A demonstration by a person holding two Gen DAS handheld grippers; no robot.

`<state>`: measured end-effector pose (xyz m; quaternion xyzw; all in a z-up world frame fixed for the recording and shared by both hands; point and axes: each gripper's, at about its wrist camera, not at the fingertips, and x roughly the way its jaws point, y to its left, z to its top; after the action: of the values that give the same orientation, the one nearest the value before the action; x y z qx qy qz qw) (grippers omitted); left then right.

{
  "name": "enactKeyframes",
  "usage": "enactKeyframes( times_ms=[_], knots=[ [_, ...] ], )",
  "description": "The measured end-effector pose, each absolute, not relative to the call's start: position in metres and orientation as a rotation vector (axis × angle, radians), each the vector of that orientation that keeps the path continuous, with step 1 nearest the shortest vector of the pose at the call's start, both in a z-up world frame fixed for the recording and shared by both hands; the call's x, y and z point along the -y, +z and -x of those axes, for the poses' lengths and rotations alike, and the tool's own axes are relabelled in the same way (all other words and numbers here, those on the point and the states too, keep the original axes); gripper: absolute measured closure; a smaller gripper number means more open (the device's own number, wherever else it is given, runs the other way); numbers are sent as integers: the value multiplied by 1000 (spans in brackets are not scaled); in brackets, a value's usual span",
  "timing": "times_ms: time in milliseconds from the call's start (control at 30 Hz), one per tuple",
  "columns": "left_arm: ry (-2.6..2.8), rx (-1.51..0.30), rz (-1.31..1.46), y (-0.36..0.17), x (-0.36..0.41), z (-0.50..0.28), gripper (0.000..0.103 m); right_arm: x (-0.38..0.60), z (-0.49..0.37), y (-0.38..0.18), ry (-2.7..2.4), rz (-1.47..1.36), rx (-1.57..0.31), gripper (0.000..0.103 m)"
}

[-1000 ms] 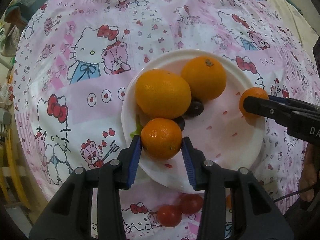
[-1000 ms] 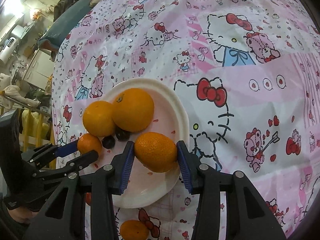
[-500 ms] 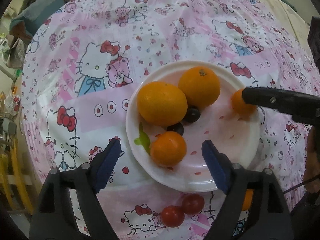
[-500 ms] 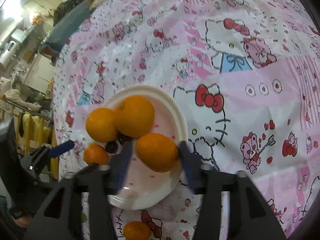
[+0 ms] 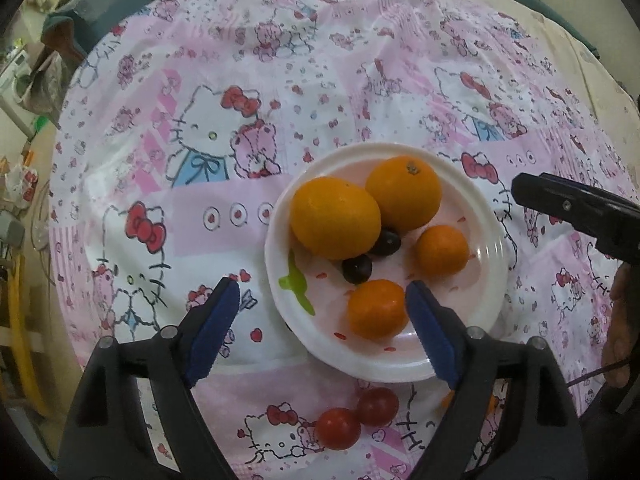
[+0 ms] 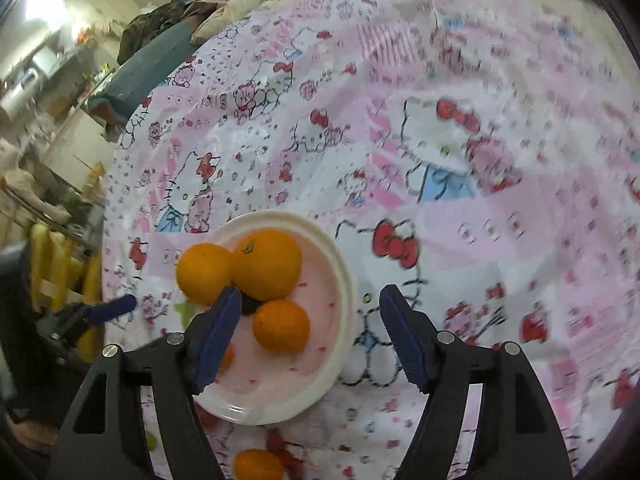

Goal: Organize fruits
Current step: 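Move both grippers back toward the remaining fruit on the cloth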

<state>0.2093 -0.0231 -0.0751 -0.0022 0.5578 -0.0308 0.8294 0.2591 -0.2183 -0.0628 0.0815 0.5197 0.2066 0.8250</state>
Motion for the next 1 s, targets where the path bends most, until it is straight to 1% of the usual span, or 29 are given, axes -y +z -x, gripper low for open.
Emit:
enactKeyframes(
  times_ms=[567, 833, 1000],
  knots=[
    [-45, -1083, 17, -43, 13, -190, 20, 242, -232, -33, 378, -227, -1050, 29],
    [-42, -1087, 45, -35, 8, -172, 20, 250, -212, -20, 369, -258, -1016, 29],
    [-72, -1074, 42, -27, 13, -155, 20, 253, -199, -21, 357, -283, -1029, 29]
  ],
)
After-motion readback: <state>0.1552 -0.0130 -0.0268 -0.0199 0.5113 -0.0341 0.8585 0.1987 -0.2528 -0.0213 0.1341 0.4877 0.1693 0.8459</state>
